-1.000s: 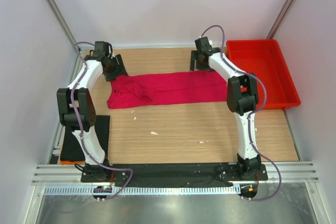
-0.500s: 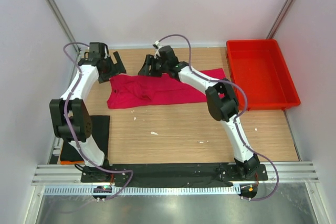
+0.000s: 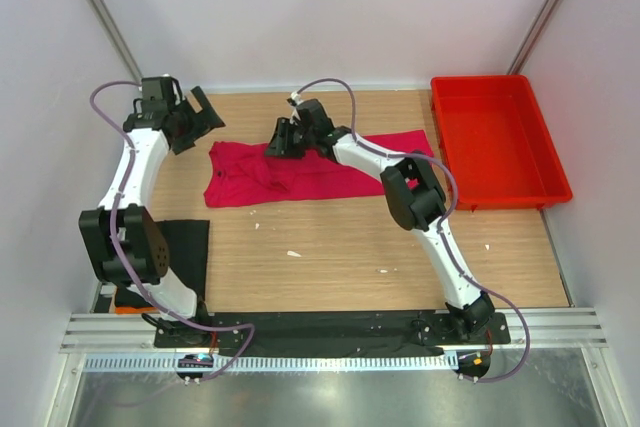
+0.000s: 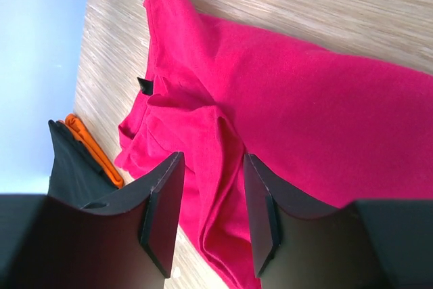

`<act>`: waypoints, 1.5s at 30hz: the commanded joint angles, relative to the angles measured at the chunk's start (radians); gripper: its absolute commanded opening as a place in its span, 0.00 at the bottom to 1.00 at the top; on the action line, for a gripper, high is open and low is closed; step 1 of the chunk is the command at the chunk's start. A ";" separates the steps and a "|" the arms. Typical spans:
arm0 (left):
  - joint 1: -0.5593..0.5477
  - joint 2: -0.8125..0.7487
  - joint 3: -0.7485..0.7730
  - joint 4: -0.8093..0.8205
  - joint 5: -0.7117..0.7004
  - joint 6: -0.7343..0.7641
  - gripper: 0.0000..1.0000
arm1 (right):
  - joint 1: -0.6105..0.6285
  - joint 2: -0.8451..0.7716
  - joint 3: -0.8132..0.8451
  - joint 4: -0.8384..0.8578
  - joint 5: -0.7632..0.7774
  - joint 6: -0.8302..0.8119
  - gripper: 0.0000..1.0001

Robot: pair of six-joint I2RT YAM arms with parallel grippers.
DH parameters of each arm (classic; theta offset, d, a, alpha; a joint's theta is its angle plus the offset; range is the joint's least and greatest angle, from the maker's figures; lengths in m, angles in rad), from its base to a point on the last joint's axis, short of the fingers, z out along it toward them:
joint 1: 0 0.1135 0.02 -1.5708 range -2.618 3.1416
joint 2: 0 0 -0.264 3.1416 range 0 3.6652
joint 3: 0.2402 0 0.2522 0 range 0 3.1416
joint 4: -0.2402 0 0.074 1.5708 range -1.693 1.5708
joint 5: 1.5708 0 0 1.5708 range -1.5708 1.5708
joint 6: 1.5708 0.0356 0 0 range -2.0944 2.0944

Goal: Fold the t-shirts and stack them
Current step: Fold the tshirt

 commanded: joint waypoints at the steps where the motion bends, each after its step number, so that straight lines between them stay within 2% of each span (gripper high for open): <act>1: 0.009 -0.060 0.006 0.007 0.021 -0.041 0.99 | 0.018 0.025 0.057 0.039 -0.003 0.004 0.46; 8: 0.073 -0.061 -0.022 0.030 0.157 -0.082 1.00 | 0.021 0.101 0.184 0.013 -0.008 0.016 0.41; 15: 0.107 -0.069 -0.042 0.065 0.221 -0.092 1.00 | 0.024 0.119 0.195 0.008 -0.006 0.025 0.38; 20: 0.110 -0.061 -0.038 0.065 0.222 -0.095 1.00 | 0.026 0.119 0.198 0.013 -0.019 0.035 0.20; 27: 0.121 -0.051 -0.031 0.062 0.196 -0.105 1.00 | 0.040 0.104 0.195 0.030 -0.040 0.078 0.01; 35: 0.144 -0.020 -0.041 0.061 0.184 -0.119 1.00 | 0.096 -0.008 0.073 0.025 -0.079 0.127 0.02; 45: 0.176 -0.001 -0.060 0.053 0.196 -0.121 1.00 | 0.161 -0.074 -0.015 0.033 -0.092 0.179 0.02</act>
